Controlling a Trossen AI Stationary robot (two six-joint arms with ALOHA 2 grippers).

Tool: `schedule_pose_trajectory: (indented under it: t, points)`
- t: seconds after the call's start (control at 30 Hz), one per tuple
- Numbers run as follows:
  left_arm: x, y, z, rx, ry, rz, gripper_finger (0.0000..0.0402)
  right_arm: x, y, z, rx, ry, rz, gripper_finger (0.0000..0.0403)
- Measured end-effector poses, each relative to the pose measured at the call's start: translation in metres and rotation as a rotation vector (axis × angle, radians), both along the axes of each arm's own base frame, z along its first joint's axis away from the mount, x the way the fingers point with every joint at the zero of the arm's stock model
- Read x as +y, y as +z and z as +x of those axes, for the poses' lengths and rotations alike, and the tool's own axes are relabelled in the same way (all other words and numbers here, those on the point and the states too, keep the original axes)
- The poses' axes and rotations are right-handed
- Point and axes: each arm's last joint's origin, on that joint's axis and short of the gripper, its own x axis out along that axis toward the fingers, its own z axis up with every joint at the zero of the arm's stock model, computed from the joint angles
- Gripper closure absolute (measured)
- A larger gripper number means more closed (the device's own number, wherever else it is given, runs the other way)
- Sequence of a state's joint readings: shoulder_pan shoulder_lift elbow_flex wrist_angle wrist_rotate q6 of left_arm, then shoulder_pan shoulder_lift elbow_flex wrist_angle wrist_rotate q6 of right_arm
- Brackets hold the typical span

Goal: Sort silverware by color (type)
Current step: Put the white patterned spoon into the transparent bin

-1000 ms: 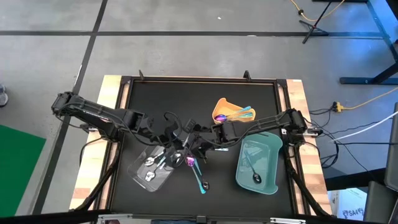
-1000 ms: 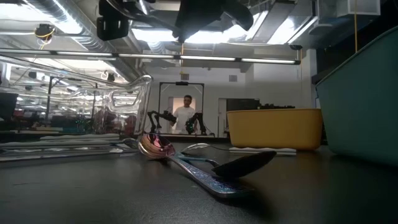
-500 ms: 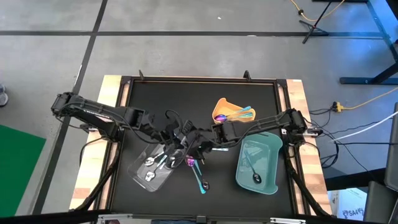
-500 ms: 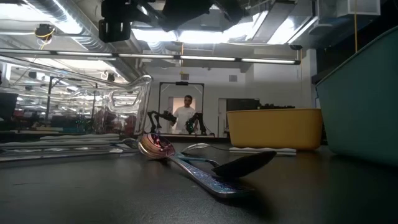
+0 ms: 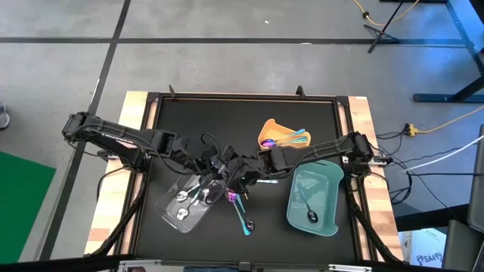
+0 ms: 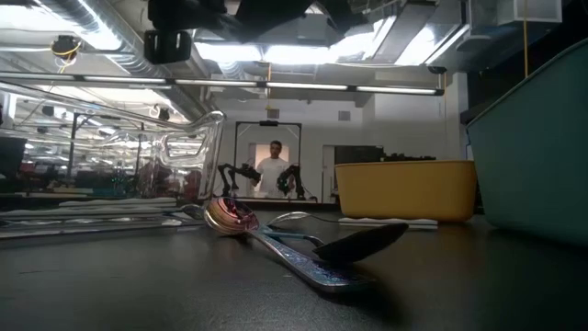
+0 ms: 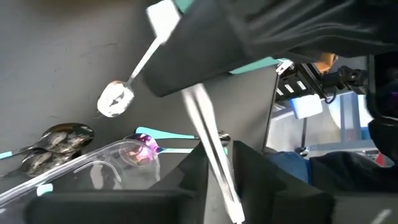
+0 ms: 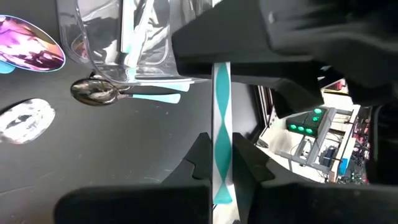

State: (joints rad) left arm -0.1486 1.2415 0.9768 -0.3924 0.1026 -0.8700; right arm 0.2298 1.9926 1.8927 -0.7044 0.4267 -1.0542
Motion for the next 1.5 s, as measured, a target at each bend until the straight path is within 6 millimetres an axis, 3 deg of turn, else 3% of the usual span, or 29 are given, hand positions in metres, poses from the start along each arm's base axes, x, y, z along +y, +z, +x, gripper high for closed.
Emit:
schedule_pose_trajectory:
  t: [0.2, 0.53, 0.97, 1.5]
  points:
    - [0.000, -0.001, -0.001, 0.011, 0.010, 0.006, 0.0371, 0.000, 0.001, -0.001, 0.000, 0.001, 0.000, 0.0386]
    - [0.000, -0.002, -0.001, 0.024, 0.017, -0.001, 0.0373, 0.000, 0.001, 0.000, -0.002, 0.001, 0.002, 0.0385]
    - [0.000, 0.000, 0.000, 0.008, 0.013, 0.002, 0.0374, 0.000, 0.000, 0.001, -0.007, -0.001, 0.003, 0.0293]
    - [0.001, -0.004, -0.003, 0.059, 0.027, 0.015, 0.0375, -0.003, 0.003, -0.009, 0.040, -0.059, -0.003, 0.0288]
